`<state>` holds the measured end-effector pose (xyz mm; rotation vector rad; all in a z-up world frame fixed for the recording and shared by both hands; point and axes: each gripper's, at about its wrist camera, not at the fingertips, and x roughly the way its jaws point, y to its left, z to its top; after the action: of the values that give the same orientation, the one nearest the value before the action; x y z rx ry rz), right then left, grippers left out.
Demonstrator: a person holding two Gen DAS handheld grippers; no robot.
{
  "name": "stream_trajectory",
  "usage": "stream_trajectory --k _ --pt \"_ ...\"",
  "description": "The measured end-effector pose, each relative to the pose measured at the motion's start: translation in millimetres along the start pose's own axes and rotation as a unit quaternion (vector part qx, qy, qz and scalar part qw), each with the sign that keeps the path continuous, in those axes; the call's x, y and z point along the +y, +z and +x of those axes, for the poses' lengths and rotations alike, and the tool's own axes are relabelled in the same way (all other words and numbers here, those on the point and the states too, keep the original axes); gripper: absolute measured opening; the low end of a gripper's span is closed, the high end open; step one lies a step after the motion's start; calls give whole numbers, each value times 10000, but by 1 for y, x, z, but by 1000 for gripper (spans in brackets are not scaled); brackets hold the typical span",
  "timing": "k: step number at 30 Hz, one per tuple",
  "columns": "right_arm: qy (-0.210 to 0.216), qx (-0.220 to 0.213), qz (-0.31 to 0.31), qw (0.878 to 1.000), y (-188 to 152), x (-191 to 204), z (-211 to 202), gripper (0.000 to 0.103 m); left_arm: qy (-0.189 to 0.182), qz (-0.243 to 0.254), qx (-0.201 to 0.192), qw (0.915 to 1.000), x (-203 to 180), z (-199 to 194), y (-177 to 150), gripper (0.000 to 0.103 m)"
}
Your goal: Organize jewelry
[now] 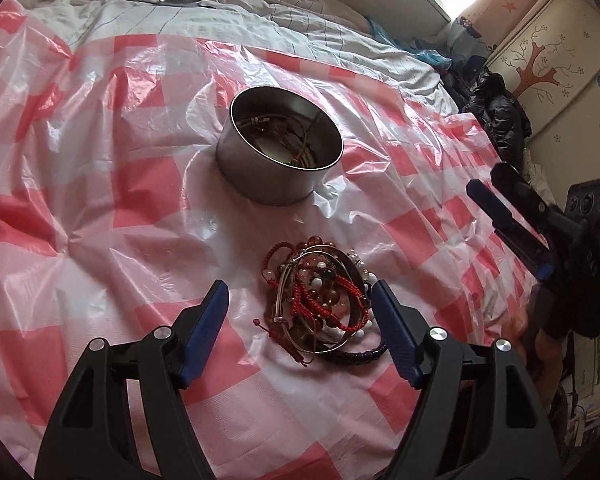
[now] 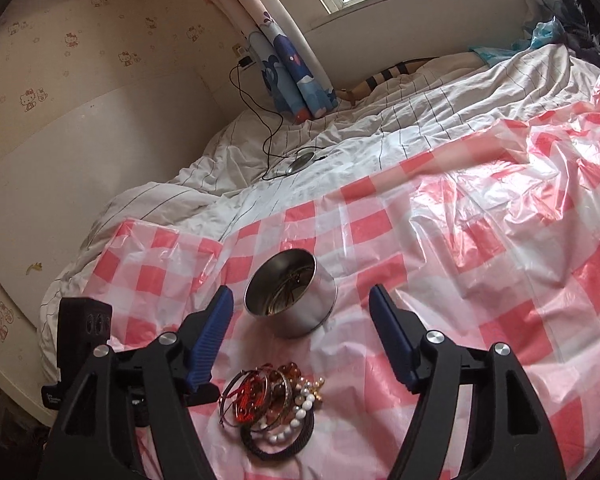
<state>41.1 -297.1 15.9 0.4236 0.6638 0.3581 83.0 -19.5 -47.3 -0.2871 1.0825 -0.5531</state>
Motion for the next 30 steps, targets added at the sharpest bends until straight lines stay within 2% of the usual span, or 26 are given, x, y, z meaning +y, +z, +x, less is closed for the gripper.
stream_trajectory --k 3,5,7,8,9,10,11,17,22,27,30 --pt "-41 13 -70 10000 -2 3 1 72 -191 -179 125 9996 4 7 1 70" --pt "-53 60 -63 9999 -2 3 4 72 -243 -215 194 9993 4 11 1 65" --pt "-68 113 -81 9999 -3 3 6 72 -284 -181 314 9989 2 15 0 38" --pt "-78 126 -100 9998 -3 3 7 72 -233 -149 349 9990 1 17 0 31" --pt "-86 130 -113 9998 -4 4 7 74 -205 -108 370 9990 0 17 0 19" --pt "-85 135 -118 9998 -4 4 8 75 -194 -83 365 9991 -1 17 0 11" --pt "-88 143 -122 9998 -4 4 8 76 -232 -82 344 9991 -1 15 0 7" --pt "-133 260 -133 9995 -5 4 14 77 -379 -22 201 9991 -4 5 2 6" --pt "-153 357 -147 9991 -6 4 18 78 -836 -36 -33 9965 -7 -8 4 2" --pt "-162 414 -147 9989 -7 4 21 79 -378 -25 79 9993 0 -6 5 2" --pt "-161 413 -143 9989 -8 4 22 79 -372 -77 -1 9993 3 -9 7 2"
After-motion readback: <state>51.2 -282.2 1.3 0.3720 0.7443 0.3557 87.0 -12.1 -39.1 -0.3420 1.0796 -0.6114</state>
